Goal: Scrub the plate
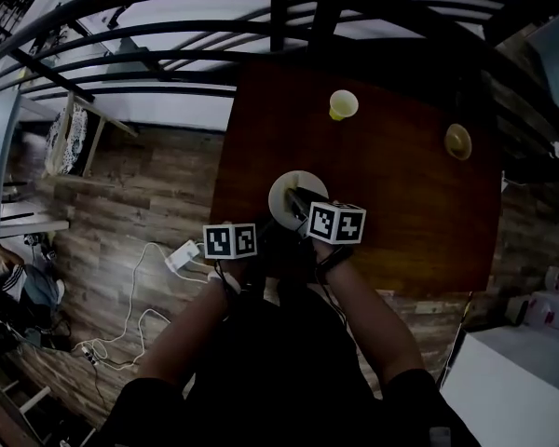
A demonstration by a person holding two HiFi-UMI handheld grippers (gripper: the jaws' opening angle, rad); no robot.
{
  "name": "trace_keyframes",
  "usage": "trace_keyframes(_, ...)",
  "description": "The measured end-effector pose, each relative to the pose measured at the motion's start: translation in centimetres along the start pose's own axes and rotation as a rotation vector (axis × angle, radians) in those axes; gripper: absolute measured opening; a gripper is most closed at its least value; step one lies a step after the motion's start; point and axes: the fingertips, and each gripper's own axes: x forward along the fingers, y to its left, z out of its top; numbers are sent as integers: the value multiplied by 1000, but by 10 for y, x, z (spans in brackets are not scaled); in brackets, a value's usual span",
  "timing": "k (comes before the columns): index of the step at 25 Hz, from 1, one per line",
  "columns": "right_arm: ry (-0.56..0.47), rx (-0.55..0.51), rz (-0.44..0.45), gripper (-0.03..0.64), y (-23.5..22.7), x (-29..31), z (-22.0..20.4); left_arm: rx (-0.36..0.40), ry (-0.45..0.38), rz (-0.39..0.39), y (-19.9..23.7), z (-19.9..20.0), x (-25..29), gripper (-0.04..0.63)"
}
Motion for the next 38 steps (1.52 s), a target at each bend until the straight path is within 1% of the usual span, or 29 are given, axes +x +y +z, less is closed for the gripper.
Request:
trace_keyframes(2, 26, -17, 29, 110, 16, 14, -7, 9, 5, -4, 2, -2, -3, 94)
trace_keyframes(6, 75, -51, 27, 110, 28, 34, -17, 25, 29, -6, 8, -10, -5, 94)
trace_keyframes(11, 73, -43, 16, 110, 31, 43, -17, 42, 51, -6, 15, -16, -8, 94)
trace_keyframes(19, 46, -7, -10, 110, 6, 26, -8, 54, 67, 8, 13, -17, -5, 94)
trace_keyframes(27, -12, 38, -95, 109, -46, -27, -1, 52, 74, 2, -2, -20, 5, 94)
trace_keyframes(34, -61, 86, -105, 110, -67, -53, 6, 46, 60, 10, -5, -21, 7, 94)
trace_keyframes(38, -82, 106, -100, 110, -66, -59, 7, 47, 64, 13, -6, -24, 7, 94)
